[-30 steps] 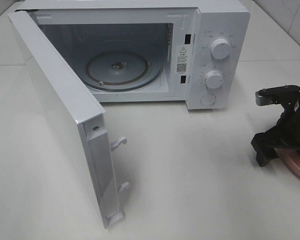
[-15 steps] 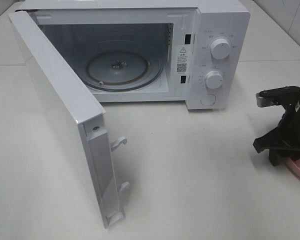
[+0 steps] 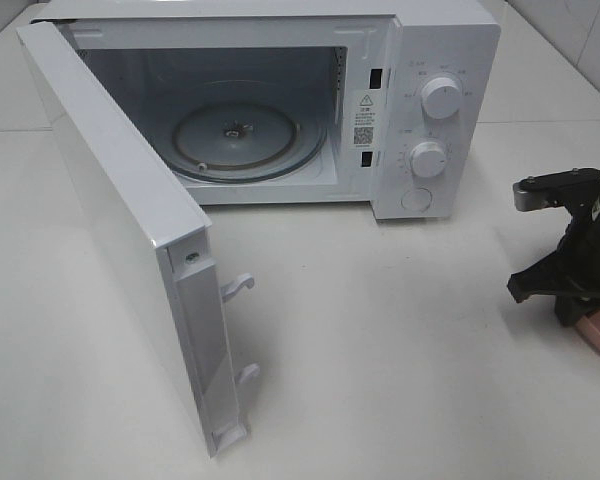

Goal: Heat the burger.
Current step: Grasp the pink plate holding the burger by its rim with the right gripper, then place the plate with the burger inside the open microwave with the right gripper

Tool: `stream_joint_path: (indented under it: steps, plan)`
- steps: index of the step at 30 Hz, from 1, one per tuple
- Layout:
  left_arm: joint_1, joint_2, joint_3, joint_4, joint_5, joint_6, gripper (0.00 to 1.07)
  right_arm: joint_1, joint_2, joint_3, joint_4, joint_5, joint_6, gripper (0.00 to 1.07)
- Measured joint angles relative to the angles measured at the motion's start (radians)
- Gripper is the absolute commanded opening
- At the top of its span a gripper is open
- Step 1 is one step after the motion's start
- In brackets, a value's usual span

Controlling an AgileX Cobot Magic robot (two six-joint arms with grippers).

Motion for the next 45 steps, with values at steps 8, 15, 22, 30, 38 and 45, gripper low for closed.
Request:
stream_joint_path:
  steps: [8,15,22,30,38,45]
  plan:
    - [0.0,0.0,0.0,0.0,0.0,0.0,1.0,0.022,0.0,0.0,-0.071,0.026,0.098,0.0]
    - [0.0,0.0,0.0,0.0,0.0,0.0,1.0,0.07,0.002,0.0,-0.195,0.07,0.248,0.0]
    - [0.0,0.0,0.0,0.0,0.0,0.0,1.0,0.105,0.002,0.0,-0.258,0.119,0.311,0.0]
    - [0.0,0.0,0.0,0.0,0.0,0.0,1.0,0.132,-0.022,0.004,-0.316,0.174,0.401,0.0]
    - [0.0,0.0,0.0,0.0,0.0,0.0,1.0,0.132,-0.057,0.004,-0.318,0.208,0.409,0.0]
    - [0.0,0.0,0.0,0.0,0.0,0.0,1.0,0.134,-0.082,0.004,-0.325,0.247,0.409,0.0]
